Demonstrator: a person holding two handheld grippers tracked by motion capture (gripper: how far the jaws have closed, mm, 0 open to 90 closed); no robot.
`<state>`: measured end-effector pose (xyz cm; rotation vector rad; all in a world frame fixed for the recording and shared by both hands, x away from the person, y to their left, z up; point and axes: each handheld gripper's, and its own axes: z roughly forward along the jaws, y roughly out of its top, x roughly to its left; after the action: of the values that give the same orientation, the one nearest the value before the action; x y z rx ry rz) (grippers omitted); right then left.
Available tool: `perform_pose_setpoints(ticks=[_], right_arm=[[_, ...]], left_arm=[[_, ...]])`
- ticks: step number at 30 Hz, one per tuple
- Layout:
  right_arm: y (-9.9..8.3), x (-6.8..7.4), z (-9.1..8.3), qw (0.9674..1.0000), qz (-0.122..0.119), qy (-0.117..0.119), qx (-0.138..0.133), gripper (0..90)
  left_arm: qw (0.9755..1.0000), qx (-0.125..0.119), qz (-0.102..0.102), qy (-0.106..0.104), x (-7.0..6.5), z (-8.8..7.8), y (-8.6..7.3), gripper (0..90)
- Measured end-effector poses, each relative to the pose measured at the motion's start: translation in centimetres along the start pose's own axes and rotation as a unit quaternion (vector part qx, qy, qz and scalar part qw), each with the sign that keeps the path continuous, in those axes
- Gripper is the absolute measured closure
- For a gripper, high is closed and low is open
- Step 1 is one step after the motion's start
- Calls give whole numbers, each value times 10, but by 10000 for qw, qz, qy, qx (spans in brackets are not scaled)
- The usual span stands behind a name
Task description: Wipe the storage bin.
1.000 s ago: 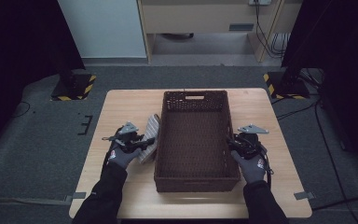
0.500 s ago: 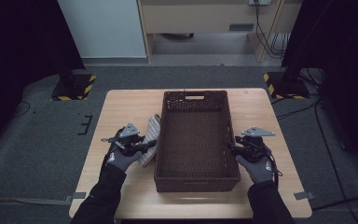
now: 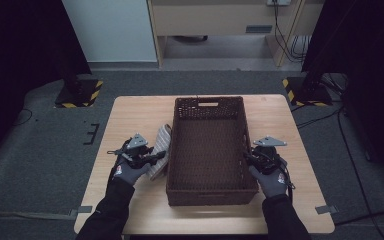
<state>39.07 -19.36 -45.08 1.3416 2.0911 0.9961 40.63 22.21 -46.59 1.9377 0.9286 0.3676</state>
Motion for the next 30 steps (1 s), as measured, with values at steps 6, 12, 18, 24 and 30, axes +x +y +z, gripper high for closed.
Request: perform_pose_setpoints(ticks=[6, 12, 18, 24, 30], right_arm=[[1, -2, 2, 9999, 114, 8, -36, 684], [-1, -4, 2, 9997, 161, 115, -104, 665], [-1, -4, 2, 9998, 145, 111, -127, 645], [-1, -5, 2, 9998, 92, 70, -134, 580], [-2, -8, -2, 9998, -3, 112, -185, 491]], left_arm=[[9996, -132, 200, -145, -13, -13, 5, 619], [9997, 145, 143, -143, -10, 3, -7, 617], [9984, 536, 169, 14, -7, 20, -19, 616], [9987, 510, -18, 49, -1, 20, -22, 621], [9995, -176, -123, -229, -1, -11, -3, 626]])
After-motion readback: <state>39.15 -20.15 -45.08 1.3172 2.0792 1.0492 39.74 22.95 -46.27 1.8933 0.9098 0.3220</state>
